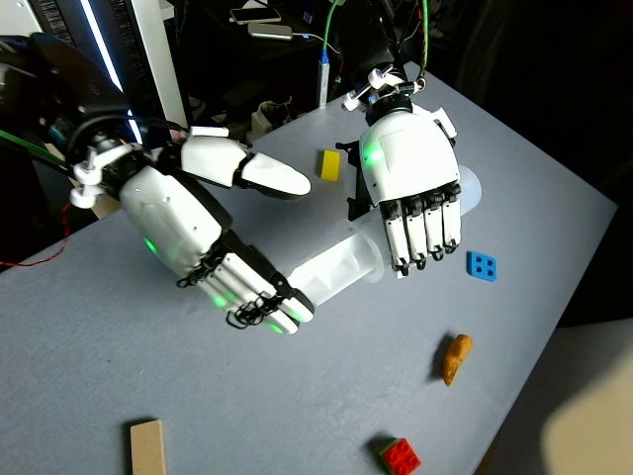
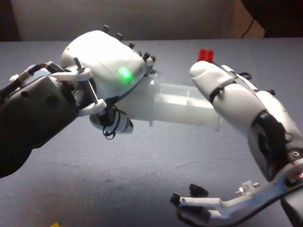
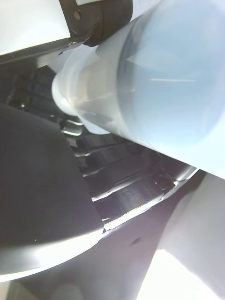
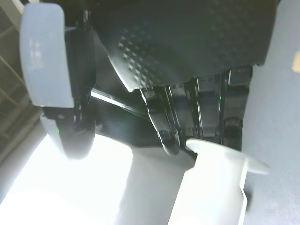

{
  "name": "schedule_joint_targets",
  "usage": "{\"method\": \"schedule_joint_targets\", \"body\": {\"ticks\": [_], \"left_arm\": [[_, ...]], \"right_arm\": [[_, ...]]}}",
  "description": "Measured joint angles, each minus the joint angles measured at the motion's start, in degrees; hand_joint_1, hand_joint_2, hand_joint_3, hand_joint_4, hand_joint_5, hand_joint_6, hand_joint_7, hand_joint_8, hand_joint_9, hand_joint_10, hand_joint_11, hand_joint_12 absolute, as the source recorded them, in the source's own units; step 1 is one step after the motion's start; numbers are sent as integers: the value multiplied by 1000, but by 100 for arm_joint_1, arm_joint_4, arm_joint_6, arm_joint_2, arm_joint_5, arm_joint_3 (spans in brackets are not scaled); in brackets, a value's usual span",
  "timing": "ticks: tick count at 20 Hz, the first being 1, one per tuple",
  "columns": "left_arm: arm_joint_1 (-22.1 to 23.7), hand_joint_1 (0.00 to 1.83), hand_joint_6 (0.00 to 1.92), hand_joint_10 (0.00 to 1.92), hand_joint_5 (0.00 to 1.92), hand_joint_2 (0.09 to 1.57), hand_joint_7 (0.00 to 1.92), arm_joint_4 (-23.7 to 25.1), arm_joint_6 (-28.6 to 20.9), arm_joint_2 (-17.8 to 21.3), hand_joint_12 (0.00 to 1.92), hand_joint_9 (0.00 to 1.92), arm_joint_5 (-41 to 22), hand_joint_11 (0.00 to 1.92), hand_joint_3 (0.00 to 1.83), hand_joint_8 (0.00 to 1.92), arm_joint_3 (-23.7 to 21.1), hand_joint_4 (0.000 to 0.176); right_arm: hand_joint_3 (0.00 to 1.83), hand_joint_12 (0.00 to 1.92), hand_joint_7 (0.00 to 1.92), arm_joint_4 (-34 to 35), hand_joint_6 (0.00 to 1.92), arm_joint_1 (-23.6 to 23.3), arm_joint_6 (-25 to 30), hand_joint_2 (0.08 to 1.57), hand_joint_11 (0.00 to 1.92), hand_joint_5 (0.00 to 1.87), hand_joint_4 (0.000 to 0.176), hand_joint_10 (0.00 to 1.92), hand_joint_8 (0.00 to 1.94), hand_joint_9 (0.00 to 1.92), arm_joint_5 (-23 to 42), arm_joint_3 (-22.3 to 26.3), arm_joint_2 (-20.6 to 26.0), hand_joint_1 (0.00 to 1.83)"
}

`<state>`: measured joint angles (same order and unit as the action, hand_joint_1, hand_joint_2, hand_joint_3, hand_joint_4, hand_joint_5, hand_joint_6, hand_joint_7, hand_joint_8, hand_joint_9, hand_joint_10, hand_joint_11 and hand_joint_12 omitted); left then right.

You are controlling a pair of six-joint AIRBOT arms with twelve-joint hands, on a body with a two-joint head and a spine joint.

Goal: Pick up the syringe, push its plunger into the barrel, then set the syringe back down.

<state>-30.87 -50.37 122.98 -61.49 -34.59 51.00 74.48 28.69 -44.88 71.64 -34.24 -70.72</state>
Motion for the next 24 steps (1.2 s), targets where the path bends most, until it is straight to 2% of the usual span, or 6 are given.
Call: {"method": "schedule_joint_targets", "body": {"ticks": [2,3,7,8,17,24], "left_arm": [[0,1382,985,1241,898,1125,896,-15,4,22,1291,950,-22,892,0,1109,0,0],[0,1470,914,1132,929,1113,881,-13,20,24,1482,952,-22,854,0,1080,0,0],[11,1489,958,1179,885,1131,838,-37,37,24,1600,904,7,796,1,1148,0,0],[17,1396,1023,1262,872,1136,876,-28,48,24,1443,918,-4,799,1,1130,0,0],[72,1493,902,1091,934,1106,876,-59,28,24,1527,967,52,855,0,1055,17,0],[120,1492,907,1163,908,1119,854,-101,9,22,1553,921,48,842,0,1116,42,0]], "right_arm": [[0,608,130,-20,3,-72,26,1097,0,129,0,4,2,126,-76,-101,-116,217],[0,623,134,-44,5,-81,28,1096,0,141,0,4,2,128,-118,-133,-168,217],[0,631,132,11,3,-166,28,1093,0,131,0,1,1,128,-181,-254,-398,239],[0,656,127,7,2,-203,31,1092,0,129,0,1,0,127,-186,-317,-501,219],[0,496,121,-264,0,-358,428,1092,0,131,0,2,0,109,-358,-522,-903,221],[0,605,138,-629,5,-304,439,1090,0,146,0,6,5,128,-542,-549,-780,226]]}}
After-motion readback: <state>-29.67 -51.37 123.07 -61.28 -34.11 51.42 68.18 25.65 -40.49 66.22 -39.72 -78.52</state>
